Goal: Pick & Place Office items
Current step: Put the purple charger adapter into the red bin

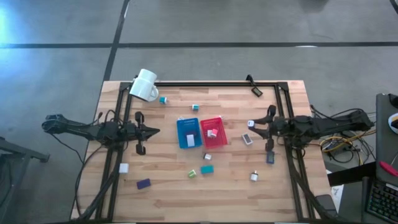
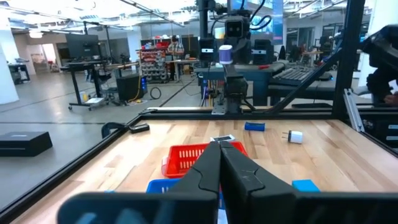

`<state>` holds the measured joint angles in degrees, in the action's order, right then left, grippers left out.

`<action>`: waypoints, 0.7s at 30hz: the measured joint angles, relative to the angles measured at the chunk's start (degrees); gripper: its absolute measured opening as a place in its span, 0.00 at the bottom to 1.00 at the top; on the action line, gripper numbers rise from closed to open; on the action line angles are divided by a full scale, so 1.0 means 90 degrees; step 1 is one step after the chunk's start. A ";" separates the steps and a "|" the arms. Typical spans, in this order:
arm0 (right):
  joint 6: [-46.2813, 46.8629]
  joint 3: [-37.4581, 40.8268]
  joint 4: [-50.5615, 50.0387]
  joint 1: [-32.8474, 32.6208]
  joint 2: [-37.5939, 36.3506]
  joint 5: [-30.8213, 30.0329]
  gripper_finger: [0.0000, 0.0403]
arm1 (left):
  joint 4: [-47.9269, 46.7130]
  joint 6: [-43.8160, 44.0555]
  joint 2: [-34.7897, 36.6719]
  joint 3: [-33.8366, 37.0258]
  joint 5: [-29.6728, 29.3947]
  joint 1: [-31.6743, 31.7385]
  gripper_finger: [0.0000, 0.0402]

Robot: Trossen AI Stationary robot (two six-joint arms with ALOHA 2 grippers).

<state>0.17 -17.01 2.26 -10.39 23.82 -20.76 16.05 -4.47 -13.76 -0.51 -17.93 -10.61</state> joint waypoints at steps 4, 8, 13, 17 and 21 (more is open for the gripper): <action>-0.0014 -0.0494 -0.0087 0.0163 0.0891 -0.0085 0.29 | 0.0002 -0.0001 0.0000 0.0000 -0.0005 -0.0001 0.04; 0.0089 -0.1403 -0.0758 0.0552 0.1935 -0.0007 0.29 | 0.0002 0.0000 0.0000 -0.0003 -0.0005 -0.0001 0.04; 0.0019 -0.2524 -0.1707 0.0972 0.3465 0.0160 0.29 | 0.0023 -0.0002 0.0005 -0.0010 -0.0005 0.0000 0.04; -0.0254 -0.3093 -0.1768 0.1242 0.4621 0.1005 0.29 | 0.0024 -0.0002 0.0005 -0.0010 -0.0005 0.0000 0.04; -0.0462 -0.3444 -0.1772 0.1420 0.5596 0.1176 0.29 | 0.0022 -0.0001 0.0001 -0.0012 -0.0002 0.0000 0.04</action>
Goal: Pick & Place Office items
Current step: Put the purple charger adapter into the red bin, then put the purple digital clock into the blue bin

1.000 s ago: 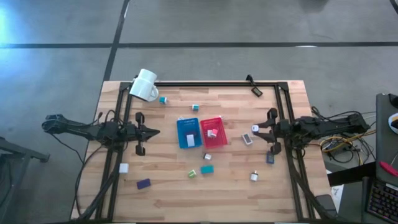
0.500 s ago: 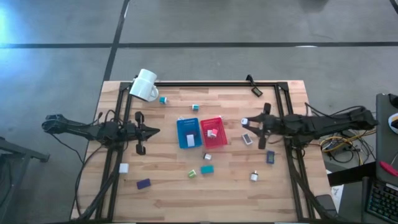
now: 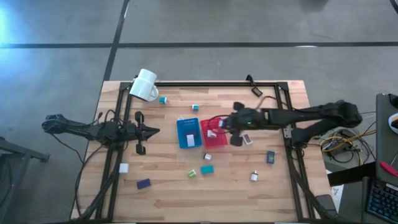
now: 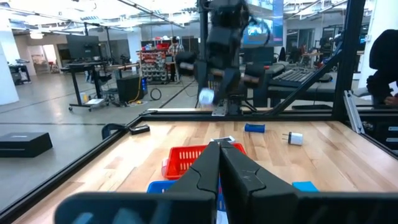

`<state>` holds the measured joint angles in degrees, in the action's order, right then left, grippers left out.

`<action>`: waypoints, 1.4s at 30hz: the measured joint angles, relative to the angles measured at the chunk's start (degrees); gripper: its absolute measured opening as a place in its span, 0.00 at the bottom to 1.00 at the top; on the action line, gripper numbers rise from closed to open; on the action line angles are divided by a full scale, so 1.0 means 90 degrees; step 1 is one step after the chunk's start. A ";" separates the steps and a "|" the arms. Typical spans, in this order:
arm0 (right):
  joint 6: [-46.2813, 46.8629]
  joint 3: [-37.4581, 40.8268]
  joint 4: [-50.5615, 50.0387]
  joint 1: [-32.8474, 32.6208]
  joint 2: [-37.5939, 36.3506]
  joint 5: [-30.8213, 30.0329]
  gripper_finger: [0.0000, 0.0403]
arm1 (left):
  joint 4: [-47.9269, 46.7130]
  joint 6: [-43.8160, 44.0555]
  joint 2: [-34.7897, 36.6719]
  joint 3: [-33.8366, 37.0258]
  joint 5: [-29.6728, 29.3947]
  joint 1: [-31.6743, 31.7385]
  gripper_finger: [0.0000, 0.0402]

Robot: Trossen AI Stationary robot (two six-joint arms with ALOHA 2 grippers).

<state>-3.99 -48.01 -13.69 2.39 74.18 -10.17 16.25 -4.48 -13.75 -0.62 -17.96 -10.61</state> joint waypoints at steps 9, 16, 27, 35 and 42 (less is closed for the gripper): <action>-0.0248 -0.0665 -0.0323 0.0059 0.1489 0.1021 0.29 | -0.0002 0.0001 -0.0001 0.0000 0.0010 0.0000 0.04; -0.0294 -0.0997 -0.0608 0.0052 0.2345 0.1026 0.29 | -0.0005 0.0001 -0.0001 0.0000 0.0011 -0.0002 0.04; -0.0323 -0.1225 -0.0773 0.0059 0.2770 0.1311 0.40 | -0.0010 0.0023 -0.0001 0.0000 0.0010 -0.0002 0.04; -0.0219 -0.1281 -0.0846 0.0059 0.2416 0.1302 0.71 | -0.0041 0.0048 -0.0001 0.0000 0.0010 -0.0001 0.04; -0.0143 -0.1071 -0.0794 0.0074 0.1501 0.1431 0.70 | -0.0046 0.0048 -0.0001 0.0000 0.0010 -0.0002 0.05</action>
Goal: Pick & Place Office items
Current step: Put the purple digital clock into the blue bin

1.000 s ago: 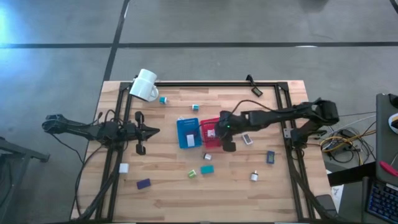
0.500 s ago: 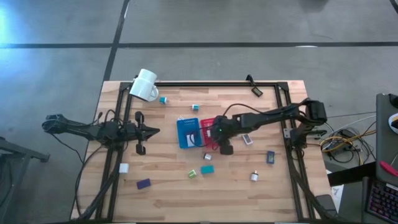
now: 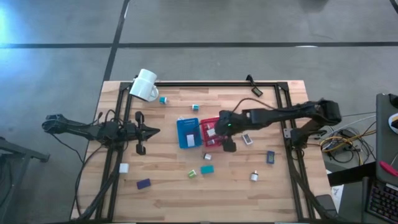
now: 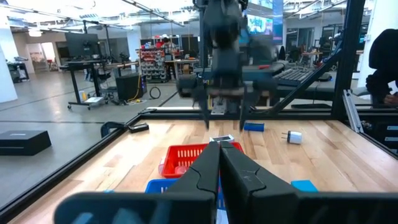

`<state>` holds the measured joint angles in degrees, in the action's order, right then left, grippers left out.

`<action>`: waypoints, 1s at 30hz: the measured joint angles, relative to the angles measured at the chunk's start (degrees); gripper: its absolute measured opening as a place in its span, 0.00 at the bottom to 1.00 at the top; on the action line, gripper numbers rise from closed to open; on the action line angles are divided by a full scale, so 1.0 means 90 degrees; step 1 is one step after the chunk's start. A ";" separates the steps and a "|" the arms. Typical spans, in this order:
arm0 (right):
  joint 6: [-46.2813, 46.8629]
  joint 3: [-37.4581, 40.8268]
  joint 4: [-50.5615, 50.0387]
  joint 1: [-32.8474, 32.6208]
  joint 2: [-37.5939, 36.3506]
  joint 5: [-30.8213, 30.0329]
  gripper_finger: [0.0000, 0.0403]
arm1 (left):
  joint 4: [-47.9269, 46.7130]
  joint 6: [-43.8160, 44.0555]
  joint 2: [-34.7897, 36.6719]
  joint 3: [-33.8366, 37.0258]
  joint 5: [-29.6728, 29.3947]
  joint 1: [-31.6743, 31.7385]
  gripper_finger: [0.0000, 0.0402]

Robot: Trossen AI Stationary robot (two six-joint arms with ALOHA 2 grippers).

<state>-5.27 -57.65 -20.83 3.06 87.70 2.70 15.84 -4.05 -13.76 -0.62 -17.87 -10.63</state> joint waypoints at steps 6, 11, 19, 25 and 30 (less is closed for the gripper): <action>-0.0093 0.0634 0.0957 0.0000 -0.1708 0.0663 0.50 | -0.0005 0.0000 0.0000 0.0000 0.0000 0.0002 0.02; -0.0103 0.1406 0.1573 0.0050 -0.3482 0.1415 0.26 | -0.0002 -0.0002 0.0000 0.0000 0.0000 0.0002 0.01; -0.0091 0.3269 0.2852 0.0058 -0.6258 0.2037 0.03 | -0.0005 -0.0051 -0.0002 0.0000 -0.0002 0.0002 0.01; 0.0214 0.4831 0.3713 0.0073 -0.7513 0.2026 0.02 | -0.0011 -0.0167 -0.0056 0.0000 -0.0002 0.0001 0.01; 0.0413 0.5160 0.3717 0.0339 -0.8112 0.1979 0.02 | -0.0025 -0.0447 -0.0063 0.0000 -0.0005 0.0000 0.00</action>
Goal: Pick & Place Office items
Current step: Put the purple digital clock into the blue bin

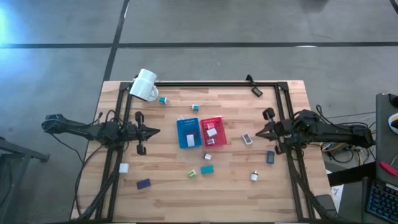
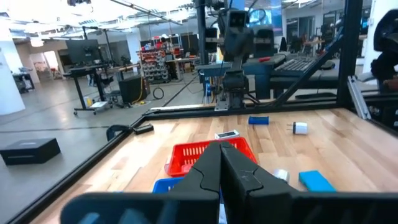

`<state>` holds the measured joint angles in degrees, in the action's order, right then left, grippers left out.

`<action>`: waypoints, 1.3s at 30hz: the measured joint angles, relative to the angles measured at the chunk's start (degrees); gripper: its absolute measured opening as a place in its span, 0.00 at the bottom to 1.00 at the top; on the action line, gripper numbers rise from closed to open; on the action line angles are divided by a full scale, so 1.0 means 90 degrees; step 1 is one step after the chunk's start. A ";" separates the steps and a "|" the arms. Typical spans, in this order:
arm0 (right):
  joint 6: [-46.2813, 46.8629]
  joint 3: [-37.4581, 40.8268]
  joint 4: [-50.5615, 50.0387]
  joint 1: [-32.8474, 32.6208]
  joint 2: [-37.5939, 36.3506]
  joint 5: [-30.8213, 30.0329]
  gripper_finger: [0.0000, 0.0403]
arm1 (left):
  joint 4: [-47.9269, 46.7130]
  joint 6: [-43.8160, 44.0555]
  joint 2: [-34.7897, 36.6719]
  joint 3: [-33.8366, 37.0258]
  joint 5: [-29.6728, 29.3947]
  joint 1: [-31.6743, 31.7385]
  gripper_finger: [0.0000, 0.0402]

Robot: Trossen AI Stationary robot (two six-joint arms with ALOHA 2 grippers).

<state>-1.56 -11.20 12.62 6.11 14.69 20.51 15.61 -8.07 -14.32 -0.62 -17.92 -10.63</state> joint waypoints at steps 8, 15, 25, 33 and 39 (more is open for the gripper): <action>0.0461 0.0004 -0.0592 0.0261 -0.0679 0.0308 0.02 | -0.0024 0.0024 0.0014 -0.0129 -0.0592 -0.0005 0.00; 0.0267 0.0023 -0.1414 0.0351 -0.1359 -0.0069 0.02 | -0.0450 0.0225 0.0038 -0.0420 -0.0720 -0.0027 0.00; 0.0159 0.0346 -0.1388 0.0480 -0.1455 -0.1012 0.02 | -0.0454 -0.0054 0.0039 -0.0430 -0.0848 -0.0027 0.01; 0.0121 0.0803 -0.1126 0.0495 -0.1283 -0.1290 0.02 | -0.0397 -0.0369 0.0046 -0.0455 -0.1012 -0.0022 0.02; -0.0038 0.1062 -0.1142 0.0493 -0.1283 -0.1302 0.02 | -0.0362 -0.0408 0.0046 -0.0538 -0.1010 -0.0022 0.02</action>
<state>-1.90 -1.64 2.35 10.55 3.14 8.80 12.36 -11.74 -13.91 -5.47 -27.01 -10.83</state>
